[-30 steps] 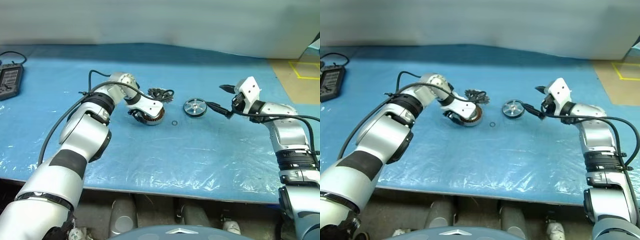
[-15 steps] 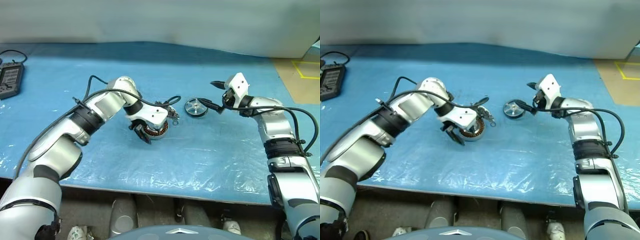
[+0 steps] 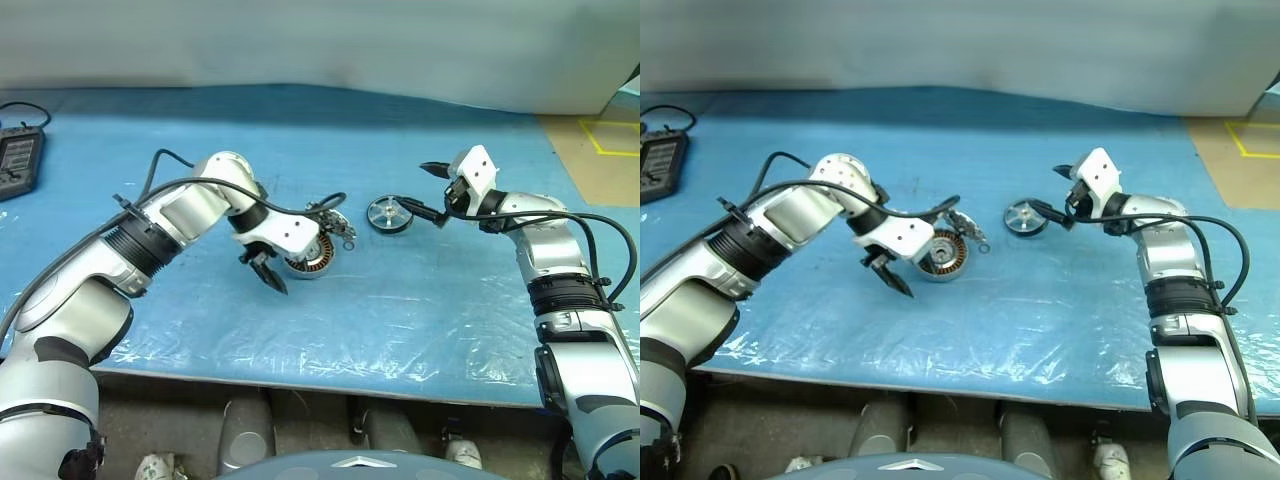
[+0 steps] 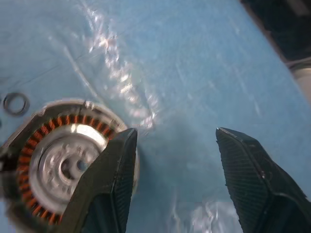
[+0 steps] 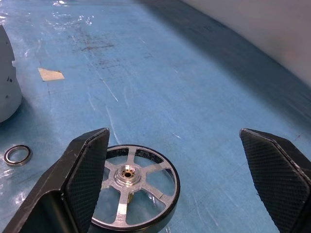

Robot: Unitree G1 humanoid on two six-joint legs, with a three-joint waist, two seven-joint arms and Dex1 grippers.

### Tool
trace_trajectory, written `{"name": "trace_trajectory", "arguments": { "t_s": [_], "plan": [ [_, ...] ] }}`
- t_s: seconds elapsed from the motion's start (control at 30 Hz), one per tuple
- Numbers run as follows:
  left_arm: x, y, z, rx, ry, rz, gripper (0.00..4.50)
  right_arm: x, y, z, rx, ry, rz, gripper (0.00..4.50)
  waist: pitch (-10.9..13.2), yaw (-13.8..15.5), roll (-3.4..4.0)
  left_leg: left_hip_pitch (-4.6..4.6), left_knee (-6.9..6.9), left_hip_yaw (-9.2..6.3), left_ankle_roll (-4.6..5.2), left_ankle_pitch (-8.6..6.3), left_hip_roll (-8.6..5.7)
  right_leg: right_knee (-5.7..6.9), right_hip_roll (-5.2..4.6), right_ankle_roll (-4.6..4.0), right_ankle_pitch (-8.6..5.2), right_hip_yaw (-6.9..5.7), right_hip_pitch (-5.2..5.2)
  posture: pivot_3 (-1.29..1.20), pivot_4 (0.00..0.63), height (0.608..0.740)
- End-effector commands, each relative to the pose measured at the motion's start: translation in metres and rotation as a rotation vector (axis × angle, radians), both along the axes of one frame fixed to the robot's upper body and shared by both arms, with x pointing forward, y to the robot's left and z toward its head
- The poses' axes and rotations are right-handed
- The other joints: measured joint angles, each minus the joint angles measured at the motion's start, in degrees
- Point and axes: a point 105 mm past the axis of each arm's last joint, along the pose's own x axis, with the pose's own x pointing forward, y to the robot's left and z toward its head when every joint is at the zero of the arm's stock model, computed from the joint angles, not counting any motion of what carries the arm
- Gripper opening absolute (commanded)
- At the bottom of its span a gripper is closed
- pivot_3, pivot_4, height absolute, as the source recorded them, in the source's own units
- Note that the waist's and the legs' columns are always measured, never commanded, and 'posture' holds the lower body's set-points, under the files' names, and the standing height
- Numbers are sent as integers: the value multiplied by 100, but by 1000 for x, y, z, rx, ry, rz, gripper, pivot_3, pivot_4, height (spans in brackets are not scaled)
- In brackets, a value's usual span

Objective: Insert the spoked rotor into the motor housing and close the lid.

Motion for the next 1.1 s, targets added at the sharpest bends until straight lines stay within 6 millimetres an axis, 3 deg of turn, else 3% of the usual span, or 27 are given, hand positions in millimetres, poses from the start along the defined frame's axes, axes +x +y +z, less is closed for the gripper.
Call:
{"name": "trace_trajectory", "arguments": {
  "t_s": [0.03,0.13,0.23,0.33,0.5,0.67,0.77,0.93,1.1],
  "plan": [
    [23,7,9,23,-139,-16,3063,3,1,18,5,-58,3,4500,0,5,0,1,2,0,0,0,-1,1,-1,1,0,0,2,0,150,740],
    [37,-1,10,26,-180,29,3940,3,2,22,-2,-56,17,4500,0,24,0,-3,8,0,2,2,-4,4,-5,1,1,-3,4,0,150,740],
    [40,-13,18,-4,-194,11,3940,1,-2,25,-34,-46,30,4500,0,20,-1,-8,11,0,5,3,-10,3,-6,2,2,-5,6,0,150,740],
    [36,-13,23,-59,-176,15,3940,0,-6,31,-46,-42,38,4500,0,13,-1,-9,10,-1,6,4,-6,2,-5,2,2,-6,6,0,150,740],
    [26,16,31,-193,-135,130,3940,-9,0,33,-1,-22,74,4500,-1,-60,2,6,1,-2,5,4,9,9,10,1,1,-1,5,0,150,740],
    [17,43,38,-407,-90,329,3940,-20,5,13,27,25,81,4500,-1,-2,2,6,4,-2,5,3,28,12,20,-5,-2,-11,6,0,150,740],
    [11,60,39,-561,-57,487,3940,-30,13,4,54,50,103,4500,-2,10,4,4,5,-2,4,3,26,11,14,-6,-2,-12,6,0,150,740],
    [-13,67,35,-870,21,642,3940,-60,19,-2,3,112,188,4500,-2,11,5,-1,0,-2,4,2,26,3,12,-9,-5,-17,3,0,150,740],
    [-32,70,8,-1001,61,748,3940,-105,30,-11,-204,218,371,4500,-2,11,8,-4,-1,-5,6,1,30,-2,8,-11,-8,-28,4,0,150,740]
  ]
}}
